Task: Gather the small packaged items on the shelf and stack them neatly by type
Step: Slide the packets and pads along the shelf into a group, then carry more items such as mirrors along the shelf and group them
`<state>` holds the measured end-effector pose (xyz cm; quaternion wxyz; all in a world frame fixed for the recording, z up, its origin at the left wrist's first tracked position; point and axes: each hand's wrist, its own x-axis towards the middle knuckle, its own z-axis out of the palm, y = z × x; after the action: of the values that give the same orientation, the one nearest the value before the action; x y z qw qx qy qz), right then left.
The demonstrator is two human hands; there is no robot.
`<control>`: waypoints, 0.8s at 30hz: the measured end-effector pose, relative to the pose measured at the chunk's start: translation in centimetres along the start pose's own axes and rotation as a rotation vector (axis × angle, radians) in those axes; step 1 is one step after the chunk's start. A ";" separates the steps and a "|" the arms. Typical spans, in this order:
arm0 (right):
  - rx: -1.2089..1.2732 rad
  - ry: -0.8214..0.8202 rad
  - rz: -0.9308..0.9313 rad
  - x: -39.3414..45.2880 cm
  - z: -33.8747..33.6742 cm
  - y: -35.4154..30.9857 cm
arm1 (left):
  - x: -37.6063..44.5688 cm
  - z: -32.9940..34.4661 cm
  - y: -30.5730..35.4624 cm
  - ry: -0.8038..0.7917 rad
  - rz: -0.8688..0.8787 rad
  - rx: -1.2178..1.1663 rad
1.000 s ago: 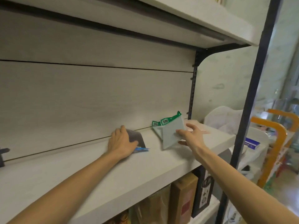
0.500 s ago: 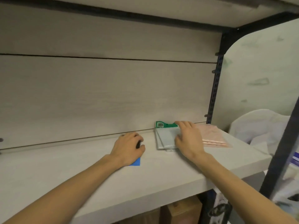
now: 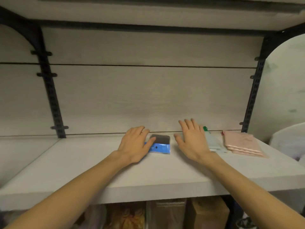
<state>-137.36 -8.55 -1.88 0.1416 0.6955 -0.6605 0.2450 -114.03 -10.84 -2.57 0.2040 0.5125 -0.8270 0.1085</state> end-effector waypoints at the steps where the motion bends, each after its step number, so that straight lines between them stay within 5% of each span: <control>1: 0.016 0.021 -0.019 0.0 0.0 -1.7 | -1.2 -0.9 -1.2 0.006 -0.020 0.010; 15: 0.527 0.417 -0.382 -8.7 -2.6 -36.9 | -25.8 -19.4 -20.1 0.565 0.033 0.227; 24: 0.536 0.299 -0.729 -14.5 -0.4 -54.0 | -41.5 -23.2 -32.8 0.408 -0.441 0.309</control>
<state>-84.18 8.72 -2.34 0.1275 0.8510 -0.2593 0.4386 -63.35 16.70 -1.46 0.3039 0.6717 -0.6119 0.2863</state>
